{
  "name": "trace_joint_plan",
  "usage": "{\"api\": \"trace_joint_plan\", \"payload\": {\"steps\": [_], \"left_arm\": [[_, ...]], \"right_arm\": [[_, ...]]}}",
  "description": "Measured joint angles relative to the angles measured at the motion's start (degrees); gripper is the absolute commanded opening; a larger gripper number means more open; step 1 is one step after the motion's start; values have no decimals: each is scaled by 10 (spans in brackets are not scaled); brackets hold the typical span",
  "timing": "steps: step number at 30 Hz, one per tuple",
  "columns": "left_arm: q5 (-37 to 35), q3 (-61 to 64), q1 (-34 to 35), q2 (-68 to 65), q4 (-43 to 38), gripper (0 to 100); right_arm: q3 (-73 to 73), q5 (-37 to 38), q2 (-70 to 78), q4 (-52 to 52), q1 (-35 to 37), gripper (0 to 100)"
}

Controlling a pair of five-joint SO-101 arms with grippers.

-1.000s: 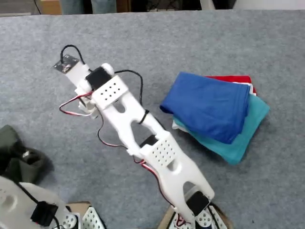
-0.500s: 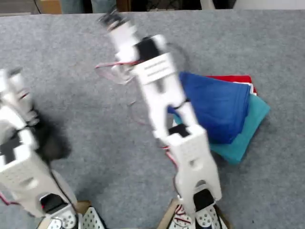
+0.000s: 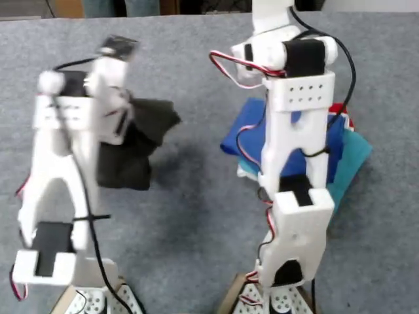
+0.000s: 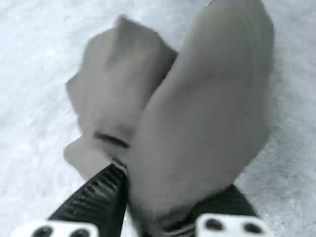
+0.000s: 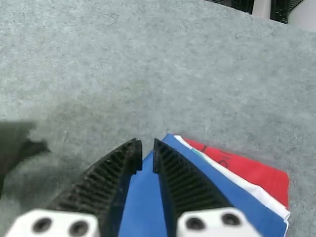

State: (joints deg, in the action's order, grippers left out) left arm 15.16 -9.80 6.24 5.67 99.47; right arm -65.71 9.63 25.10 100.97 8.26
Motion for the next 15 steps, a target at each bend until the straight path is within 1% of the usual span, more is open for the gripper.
{"api": "trace_joint_plan", "payload": {"steps": [3, 6, 7, 10, 15], "left_arm": [[-1, 26, 67, 24, 5, 329], [10, 78, 132, 25, 6, 329], [21, 100, 151, 25, 4, 329], [41, 169, 202, 25, -42, 328], [72, 213, 322, 25, -86, 321]], "right_arm": [[44, 0, 0, 0, 32, 247], [86, 0, 0, 0, 83, 312], [98, 0, 0, 0, 103, 323], [134, 0, 0, 0, 164, 325], [205, 0, 17, -34, 259, 325]]}}
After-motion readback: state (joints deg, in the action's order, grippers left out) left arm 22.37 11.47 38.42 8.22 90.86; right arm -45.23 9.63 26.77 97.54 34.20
